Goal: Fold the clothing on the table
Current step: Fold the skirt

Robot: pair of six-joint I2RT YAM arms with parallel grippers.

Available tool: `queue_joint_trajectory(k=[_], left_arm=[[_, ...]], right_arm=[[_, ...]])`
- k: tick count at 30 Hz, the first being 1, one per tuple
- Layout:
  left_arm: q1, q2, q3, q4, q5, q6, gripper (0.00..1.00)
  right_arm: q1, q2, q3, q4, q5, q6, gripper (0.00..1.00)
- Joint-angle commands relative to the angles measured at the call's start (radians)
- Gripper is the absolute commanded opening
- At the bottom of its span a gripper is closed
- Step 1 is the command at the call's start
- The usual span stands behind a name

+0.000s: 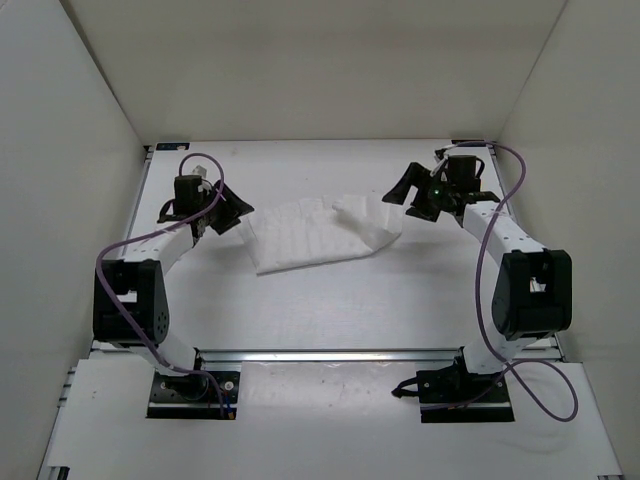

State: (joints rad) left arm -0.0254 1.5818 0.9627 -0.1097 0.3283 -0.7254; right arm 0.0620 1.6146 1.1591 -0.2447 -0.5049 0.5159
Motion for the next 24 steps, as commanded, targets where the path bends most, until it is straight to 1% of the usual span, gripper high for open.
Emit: queue_joint_trajectory(k=[1,3,7,10,11,13,15,16,21,22,23,24], left_arm=[[-0.025,-0.098,-0.07,0.042,-0.002,0.014,0.65],[-0.054,-0.141,-0.151,0.048,-0.011,0.015,0.66],[-0.111,-0.172,-0.24,0.062,-0.046,0.032,0.66],[-0.134,-0.16,-0.286,0.068,-0.054,0.038,0.66],[-0.143,-0.16,-0.312,0.073,-0.064,0.044,0.66],[-0.159,-0.157,-0.347,0.082,-0.08,0.05,0.66],[-0.162,-0.145,-0.36,0.097,-0.084,0.05,0.66],[-0.162,-0.131,-0.358,0.128,-0.084,0.052,0.66],[-0.176,-0.056,-0.318,0.13,-0.081,0.069,0.65],[-0.185,-0.039,-0.309,0.139,-0.084,0.067,0.64],[-0.185,-0.033,-0.303,0.137,-0.084,0.067,0.63],[-0.186,-0.02,-0.302,0.142,-0.089,0.067,0.6]], right_arm=[[-0.021,-0.005,-0.065,0.082,-0.009,-0.014,0.86],[-0.022,0.002,-0.1,0.108,-0.008,-0.023,0.78],[0.019,0.002,-0.108,0.127,0.023,-0.152,0.78],[0.024,0.034,-0.092,0.125,0.046,-0.211,0.81],[0.021,0.034,-0.099,0.14,0.023,-0.236,0.82],[0.033,0.039,-0.127,0.183,0.019,-0.255,0.8],[0.054,0.057,-0.125,0.226,0.016,-0.269,0.67],[0.064,0.071,-0.119,0.237,0.014,-0.27,0.65],[0.111,0.206,0.002,0.185,0.019,-0.324,0.68],[0.117,0.212,0.007,0.182,0.005,-0.329,0.66],[0.117,0.223,0.014,0.188,0.003,-0.324,0.61],[0.117,0.229,0.002,0.194,-0.009,-0.318,0.51]])
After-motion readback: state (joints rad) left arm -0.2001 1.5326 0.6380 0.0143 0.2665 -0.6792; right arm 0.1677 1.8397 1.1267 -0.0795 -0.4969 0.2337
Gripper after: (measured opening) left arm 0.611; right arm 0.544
